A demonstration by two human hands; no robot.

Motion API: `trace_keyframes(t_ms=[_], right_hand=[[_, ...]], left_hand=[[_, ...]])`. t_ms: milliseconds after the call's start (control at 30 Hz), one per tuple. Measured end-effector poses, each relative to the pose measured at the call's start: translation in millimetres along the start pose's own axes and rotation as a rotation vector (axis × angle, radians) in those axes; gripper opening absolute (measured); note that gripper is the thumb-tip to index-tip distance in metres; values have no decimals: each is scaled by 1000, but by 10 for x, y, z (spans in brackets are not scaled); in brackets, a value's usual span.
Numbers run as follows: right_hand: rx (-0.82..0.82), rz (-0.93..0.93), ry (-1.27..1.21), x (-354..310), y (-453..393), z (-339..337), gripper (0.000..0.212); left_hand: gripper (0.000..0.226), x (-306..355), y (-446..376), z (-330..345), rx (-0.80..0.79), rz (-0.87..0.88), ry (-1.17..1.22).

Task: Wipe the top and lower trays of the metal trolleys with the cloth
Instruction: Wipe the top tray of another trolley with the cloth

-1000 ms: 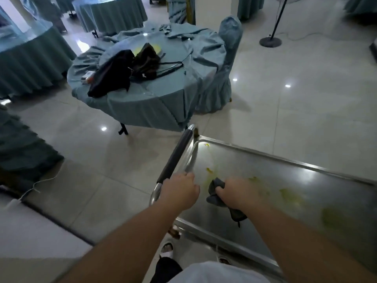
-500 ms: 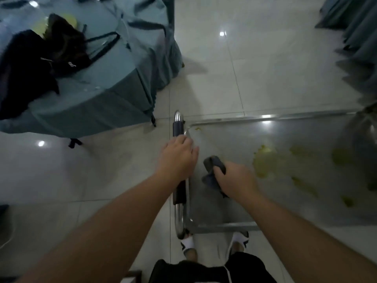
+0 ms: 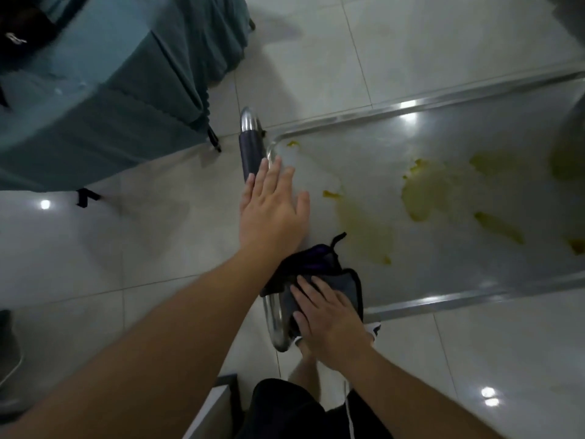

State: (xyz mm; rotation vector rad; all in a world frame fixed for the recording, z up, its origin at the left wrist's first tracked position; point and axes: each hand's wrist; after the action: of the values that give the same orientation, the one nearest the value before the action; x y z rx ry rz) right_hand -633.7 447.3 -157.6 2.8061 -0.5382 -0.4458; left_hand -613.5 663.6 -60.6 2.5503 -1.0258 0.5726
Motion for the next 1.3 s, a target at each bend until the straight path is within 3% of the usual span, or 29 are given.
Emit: trace_keyframes(t_ms=[200,367,567,833,1000,1300], right_hand=[[-6,-11,-5,-74,-168,110,60],[6,-32,-25,-3,-570,124,61],[50,6,45,182,-1648,-281,74],[61,86,76,725,-3281,-940,63],[57,66,116,883,-2804,-800,65],[80,85,154,1000,-338,20,66]], left_hand=[[73,-117,14,42,37,14,-122],[74,-112,11,104,73,-22,-59],[75,-80,-24,97,75,-8,-39],[74,-111,-66,84,60,13,-12],[70,-109,-67,104,84,-9,0],[70,-73,-69,42,26,-25,-8]])
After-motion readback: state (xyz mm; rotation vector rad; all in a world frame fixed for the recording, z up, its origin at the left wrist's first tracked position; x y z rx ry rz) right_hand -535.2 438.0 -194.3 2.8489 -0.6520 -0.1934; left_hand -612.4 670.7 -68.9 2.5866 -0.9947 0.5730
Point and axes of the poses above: each hand's wrist, its own y-axis away from the middle knuckle, its own z-axis out of the palm, x = y × z, and after that the axes turned 9 degrees about y, right-handed
